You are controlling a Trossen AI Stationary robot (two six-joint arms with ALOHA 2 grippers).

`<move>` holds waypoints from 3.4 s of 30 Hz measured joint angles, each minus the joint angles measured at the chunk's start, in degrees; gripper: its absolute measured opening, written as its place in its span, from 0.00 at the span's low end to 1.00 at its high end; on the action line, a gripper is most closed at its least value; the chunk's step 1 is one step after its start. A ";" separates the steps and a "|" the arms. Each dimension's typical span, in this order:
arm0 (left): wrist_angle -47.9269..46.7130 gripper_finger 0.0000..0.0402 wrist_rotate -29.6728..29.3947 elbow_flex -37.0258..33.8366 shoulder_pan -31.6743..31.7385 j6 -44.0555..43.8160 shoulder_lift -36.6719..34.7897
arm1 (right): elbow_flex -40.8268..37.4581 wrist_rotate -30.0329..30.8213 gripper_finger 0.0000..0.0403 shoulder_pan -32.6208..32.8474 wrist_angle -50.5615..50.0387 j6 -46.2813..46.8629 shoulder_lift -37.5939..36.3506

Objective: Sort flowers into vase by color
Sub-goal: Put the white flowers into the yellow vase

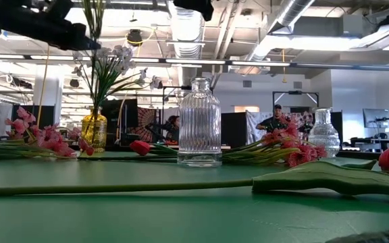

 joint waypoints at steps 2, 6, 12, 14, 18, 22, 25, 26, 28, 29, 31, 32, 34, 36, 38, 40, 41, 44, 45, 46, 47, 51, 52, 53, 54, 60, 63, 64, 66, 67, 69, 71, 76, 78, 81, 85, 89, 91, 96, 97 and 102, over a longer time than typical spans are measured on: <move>-0.06 0.00 -0.25 -0.02 0.00 -0.05 -0.68 | 0.00 0.00 0.73 0.00 -0.01 -0.01 0.00; -2.30 0.00 -1.25 -0.20 -0.01 -1.99 -0.99 | 0.00 0.00 0.73 0.00 0.00 -0.02 0.00; 5.82 0.00 -2.29 -4.46 -0.02 -9.49 -2.78 | 0.00 0.00 0.73 0.00 -0.63 -0.02 0.00; 8.29 0.00 -4.40 -6.23 -0.02 -11.59 -4.36 | 0.00 -0.02 0.73 0.00 -1.05 -0.02 0.00; 9.17 0.00 -6.67 -8.31 -0.02 -13.59 -7.83 | 0.00 0.00 0.73 0.30 -1.82 -0.08 0.00; 8.28 0.00 -10.36 -8.65 -0.04 -14.59 -10.76 | 0.00 -0.03 0.73 0.87 -2.68 -1.10 0.00; 7.12 0.00 -15.06 -8.65 -0.02 -15.56 -12.58 | 0.00 -0.04 0.73 1.31 -2.73 -1.64 0.00; 6.62 0.00 -15.96 -8.65 -0.02 -16.62 -13.01 | 0.00 -0.04 0.73 1.42 -2.71 -1.70 0.00; 4.95 0.00 -16.76 -8.65 -0.02 -19.11 -13.64 | 0.00 -0.04 0.73 1.49 -2.69 -2.00 0.00; 4.05 0.00 -16.91 -8.65 -0.02 -20.13 -13.79 | 0.00 -0.04 0.73 1.49 -2.68 -2.37 0.00; 2.44 0.00 -16.89 -8.65 -0.02 -22.36 -13.79 | 0.00 -0.04 0.73 1.49 -2.58 -2.62 0.00; 2.07 0.00 -16.93 -8.65 -0.02 -23.24 -13.77 | 0.00 -0.04 0.73 1.49 -2.48 -2.62 0.00; 1.60 0.00 -17.54 -8.65 -0.02 -24.09 -13.77 | 0.00 -0.04 0.73 1.44 -2.47 -2.62 0.00; 1.40 0.00 -18.04 -8.65 -0.02 -24.69 -13.77 | 0.00 -0.04 0.73 1.44 -2.47 -2.65 0.00; 1.65 0.00 -17.92 -8.65 -0.02 -25.59 -13.77 | 0.00 -0.04 0.73 1.44 -2.47 -2.69 0.00; 3.11 0.00 -15.22 -8.65 -0.02 -26.11 -13.77 | 0.00 -0.04 0.73 1.44 -2.47 -2.69 0.00; 4.09 0.00 -12.33 -8.65 -0.02 -25.50 -13.79 | 0.00 -0.04 0.73 1.44 -2.47 -2.66 0.00; 5.40 0.00 -2.98 -8.25 -0.05 -21.68 -13.82 | 0.00 -0.04 0.73 1.44 -2.49 -2.64 0.00; 5.38 0.00 -0.86 -7.90 -0.07 -21.18 -13.82 | 0.00 -0.04 0.73 1.44 -2.49 -2.64 0.00; 5.36 0.00 0.60 -7.49 -0.07 -20.93 -13.82 | 0.00 -0.04 0.73 1.44 -2.51 -2.62 0.00; 5.36 0.00 1.91 -7.06 -0.05 -20.90 -13.82 | 0.00 -0.04 0.73 1.44 -2.51 -2.62 0.00; 3.95 0.00 9.36 -5.37 -0.02 -21.12 -13.85 | 0.00 -0.04 0.73 1.44 -2.54 -2.61 0.00; 2.32 0.00 11.41 -4.89 -0.02 -21.60 -13.85 | 0.00 -0.04 0.73 1.44 -2.54 -2.61 0.00; 0.12 0.00 12.99 -4.27 -0.02 -21.98 -13.84 | 0.00 -0.04 0.73 1.44 -2.54 -2.60 0.00; -2.75 0.00 14.34 -3.62 -0.02 -22.06 -13.84 | 0.00 -0.04 0.73 1.44 -2.54 -2.60 0.00; -17.56 0.00 10.37 -0.65 -0.02 -21.89 -13.99 | 0.00 -0.04 0.73 1.44 -2.56 -2.62 0.00; -19.90 0.00 4.36 0.63 -0.02 -21.39 -14.88 | 0.00 -0.04 0.73 1.44 -2.57 -2.62 0.00; -20.43 0.00 1.97 1.09 -0.02 -21.10 -15.36 | 0.00 -0.04 0.73 1.44 -2.58 -2.62 0.00; -21.97 0.00 -2.71 2.22 -0.02 -20.00 -16.62 | 0.00 -0.04 0.73 1.44 -2.64 -2.60 0.00; -22.70 0.00 -4.76 2.90 -0.02 -19.35 -17.37 | 0.00 -0.04 0.73 1.44 -2.69 -2.60 0.00; -24.15 0.00 -7.91 4.15 -0.02 -18.75 -18.86 | 0.00 -0.04 0.73 1.44 -2.81 -2.62 0.00; -25.93 0.00 -10.27 5.20 -0.02 -17.95 -20.19 | 0.00 -0.03 0.73 1.44 -3.04 -2.64 0.00; -29.20 0.00 -17.75 6.25 -0.02 -20.61 -21.48 | 0.00 -0.02 0.73 1.35 -2.87 -3.44 0.00; -28.48 0.00 -18.41 5.86 -0.02 -21.78 -21.29 | -0.01 0.01 0.73 1.36 -2.66 -3.90 0.00; -26.11 0.00 -16.36 3.36 -0.02 -25.21 -21.29 | -0.02 0.03 0.73 1.33 -1.89 -3.99 0.00; -19.29 0.00 -15.56 -1.63 -0.07 -27.02 -21.27 | -0.02 0.04 0.73 1.33 -1.53 -4.51 0.00; -4.68 0.00 -13.02 -7.82 -0.07 -25.24 -21.27 | -0.02 0.07 0.73 1.33 -1.57 -4.51 0.00; 0.91 0.00 -12.69 -10.11 -0.07 -25.20 -21.27 | -0.02 0.07 0.73 1.33 -1.60 -4.52 0.00; 3.05 0.00 -14.66 -12.55 -0.04 -25.22 -21.27 | -0.02 0.07 0.73 1.33 -1.62 -4.50 0.00; 3.25 0.00 -14.82 -12.71 -0.02 -25.20 -21.27 | -0.01 0.07 0.73 1.33 -1.62 -4.50 0.00; 3.59 0.00 -14.97 -13.11 -0.02 -24.66 -21.27 | -0.02 0.11 0.73 1.33 -1.62 -4.50 0.00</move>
